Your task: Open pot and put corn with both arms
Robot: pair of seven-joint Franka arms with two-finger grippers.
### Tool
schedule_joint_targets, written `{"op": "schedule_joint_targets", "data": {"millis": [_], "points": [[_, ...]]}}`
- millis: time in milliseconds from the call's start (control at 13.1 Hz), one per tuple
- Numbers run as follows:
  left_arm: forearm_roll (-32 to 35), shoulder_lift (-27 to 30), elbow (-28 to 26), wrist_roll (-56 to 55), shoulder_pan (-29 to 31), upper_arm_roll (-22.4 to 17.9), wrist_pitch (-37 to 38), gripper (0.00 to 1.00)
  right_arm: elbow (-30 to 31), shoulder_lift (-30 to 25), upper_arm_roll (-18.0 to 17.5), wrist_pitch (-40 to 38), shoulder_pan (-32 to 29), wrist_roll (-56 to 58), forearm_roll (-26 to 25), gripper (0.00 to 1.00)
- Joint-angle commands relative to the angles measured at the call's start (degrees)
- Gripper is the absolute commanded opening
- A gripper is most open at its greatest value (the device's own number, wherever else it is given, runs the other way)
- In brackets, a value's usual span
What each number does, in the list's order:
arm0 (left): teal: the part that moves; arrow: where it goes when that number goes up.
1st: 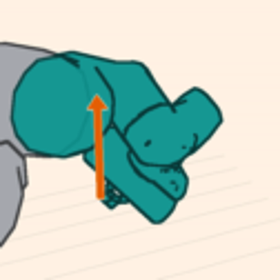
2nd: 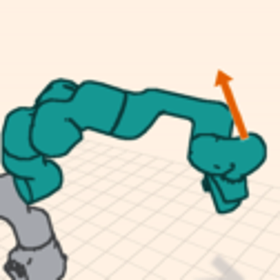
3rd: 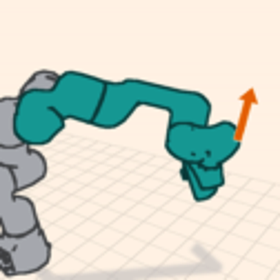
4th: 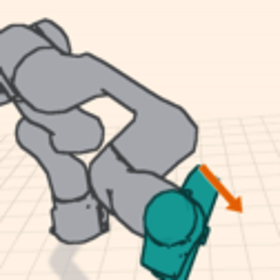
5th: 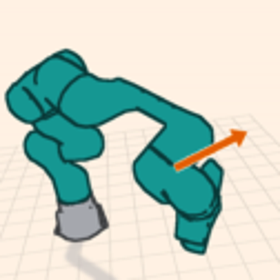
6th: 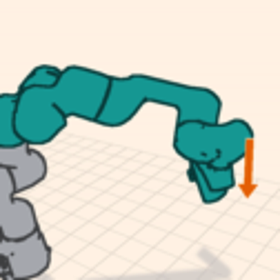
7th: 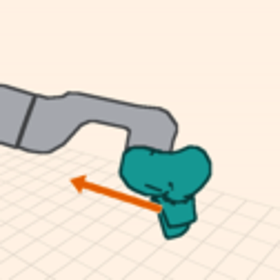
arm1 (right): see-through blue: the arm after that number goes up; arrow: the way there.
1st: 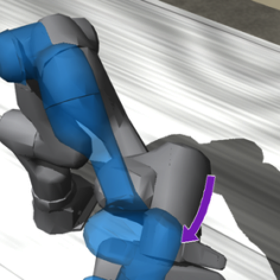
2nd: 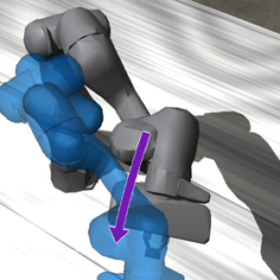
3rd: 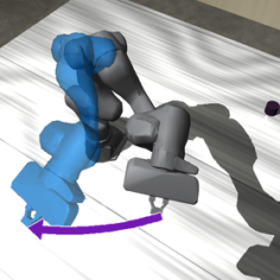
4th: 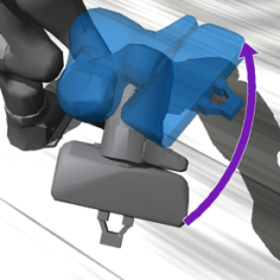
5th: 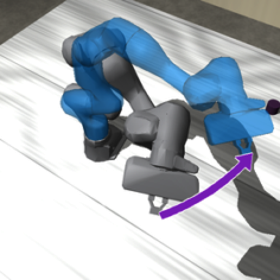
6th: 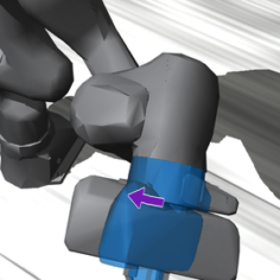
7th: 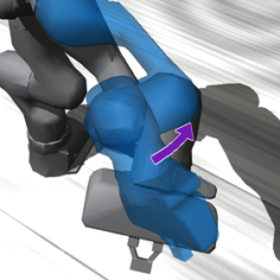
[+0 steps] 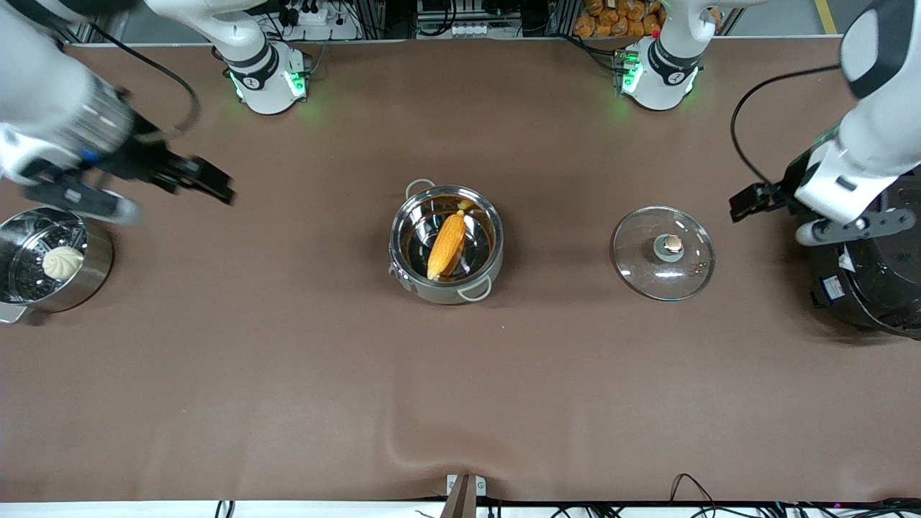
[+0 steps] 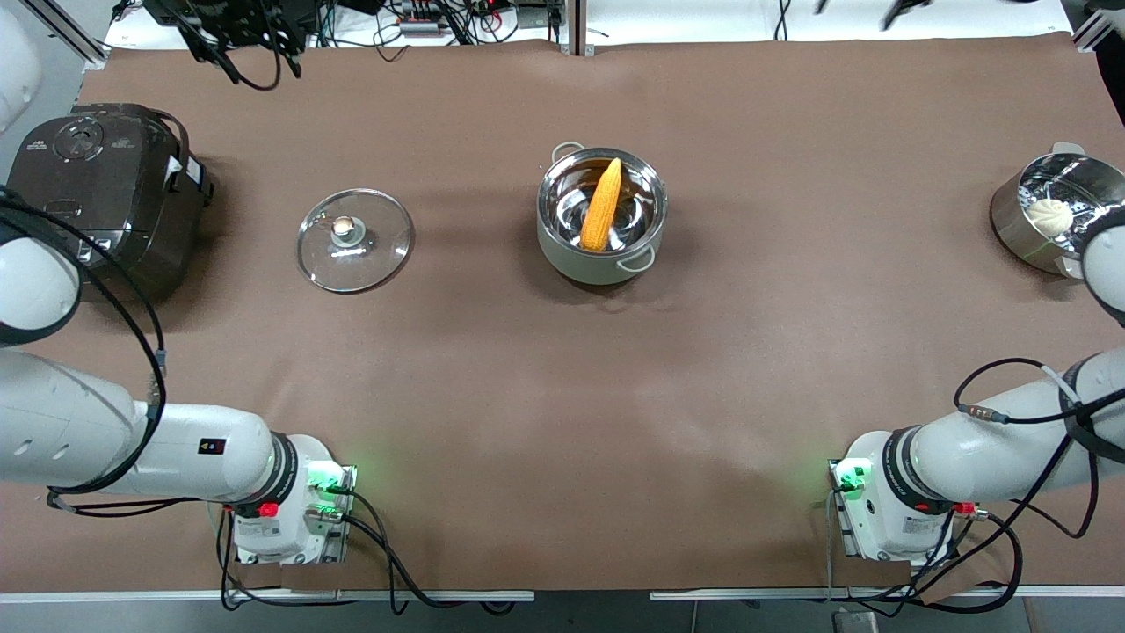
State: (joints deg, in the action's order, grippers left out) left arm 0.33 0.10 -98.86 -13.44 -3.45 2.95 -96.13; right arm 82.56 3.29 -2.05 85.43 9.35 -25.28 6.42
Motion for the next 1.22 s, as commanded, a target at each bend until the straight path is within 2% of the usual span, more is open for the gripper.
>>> {"op": "schedule_joint_targets", "data": {"millis": [0,229,382,535,1147], "points": [[0.6,0.2,5.5,1.2,0.4,0.4,5.7,1.00,1.8,-4.3,0.2,-1.0,-4.0,8.4,-1.8,1.00],[0.5,-0.8,8.2,1.3,1.6,1.0,6.9,1.00,2.3,-5.5,8.7,-1.9,-4.1,21.2,-2.6,1.00],[0.0,-1.5,9.6,5.1,2.7,1.4,7.9,1.00,3.2,-5.5,12.0,-2.1,-4.3,28.9,-6.1,1.00],[0.0,-1.2,9.7,5.7,2.7,1.2,8.1,1.00,3.5,-5.4,12.2,-2.4,-5.8,29.9,-6.4,1.00],[-0.3,-0.9,10.1,5.8,2.7,1.2,10.6,1.00,6.9,-6.3,11.9,-2.6,-5.0,29.4,-5.7,1.00]]}}
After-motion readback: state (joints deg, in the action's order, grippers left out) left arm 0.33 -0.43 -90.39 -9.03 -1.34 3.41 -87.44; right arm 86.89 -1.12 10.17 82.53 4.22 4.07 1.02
